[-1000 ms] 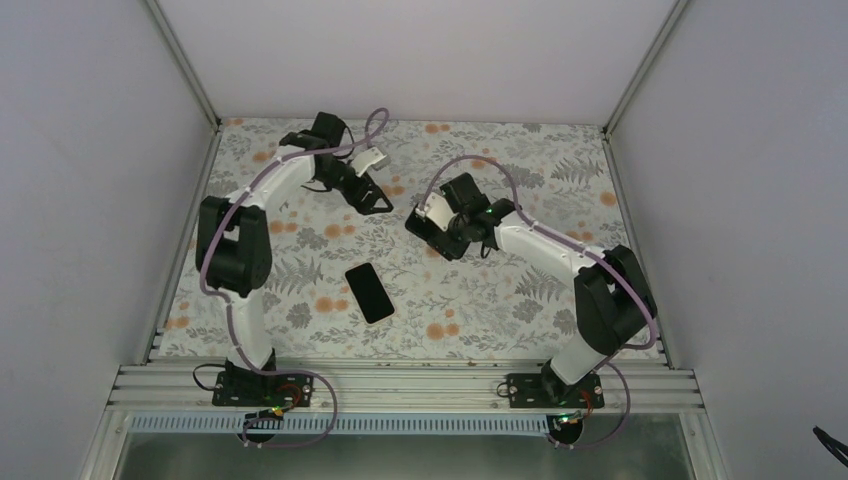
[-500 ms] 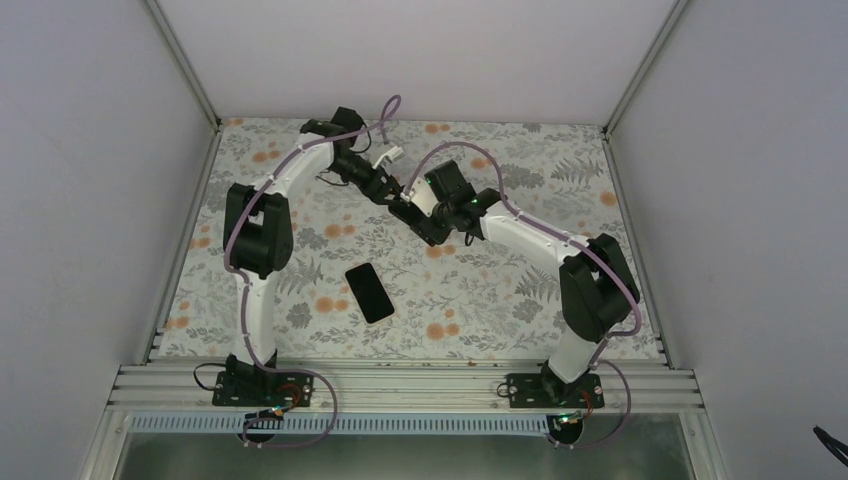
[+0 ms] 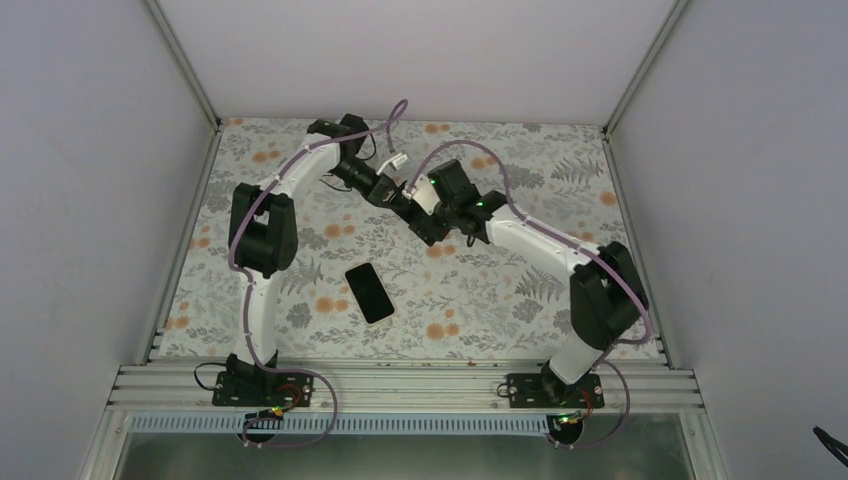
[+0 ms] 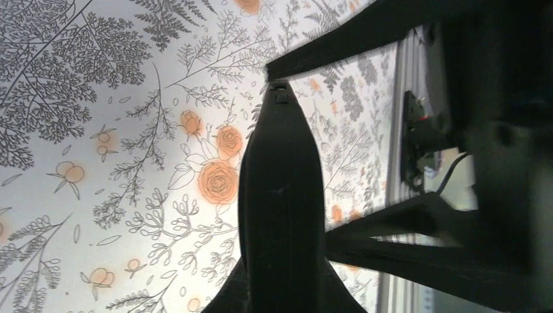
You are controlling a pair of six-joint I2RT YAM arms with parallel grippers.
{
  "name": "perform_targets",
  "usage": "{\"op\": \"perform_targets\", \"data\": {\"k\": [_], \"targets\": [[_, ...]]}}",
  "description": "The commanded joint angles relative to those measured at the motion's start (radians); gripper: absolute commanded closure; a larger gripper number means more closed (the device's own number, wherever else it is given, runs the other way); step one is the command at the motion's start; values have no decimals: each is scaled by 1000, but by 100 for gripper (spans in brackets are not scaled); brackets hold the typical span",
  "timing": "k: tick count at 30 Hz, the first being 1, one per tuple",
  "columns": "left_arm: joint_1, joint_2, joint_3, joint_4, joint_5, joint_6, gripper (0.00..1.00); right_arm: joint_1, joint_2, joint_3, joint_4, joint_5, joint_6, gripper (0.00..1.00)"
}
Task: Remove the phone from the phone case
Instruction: Pick up the phone at the center of the board, then remove the phone case from the phone.
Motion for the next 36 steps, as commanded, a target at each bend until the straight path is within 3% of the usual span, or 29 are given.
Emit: {"op": "perform_targets", "data": {"k": [1, 4, 8, 11, 16, 36], "targets": [[-18, -85, 22, -16, -9, 151, 98, -46, -163, -51, -16, -143, -57, 4], [-20, -210, -51, 53, -111, 176, 97, -104, -290, -161, -36, -255, -136, 0], [-38, -417, -257, 260, -281, 179, 96, -213, -421, -241, -54, -435, -212, 0], [-60, -537, -386, 388, -342, 183, 98, -283, -431, -247, -75, -555, -271, 2], [-87, -607, -473, 426, -343, 202, 98, -328, -368, -217, -91, -680, -327, 6], [-133, -604, -449, 382, -333, 199, 98, -339, -152, -111, 13, -626, -275, 14]]}}
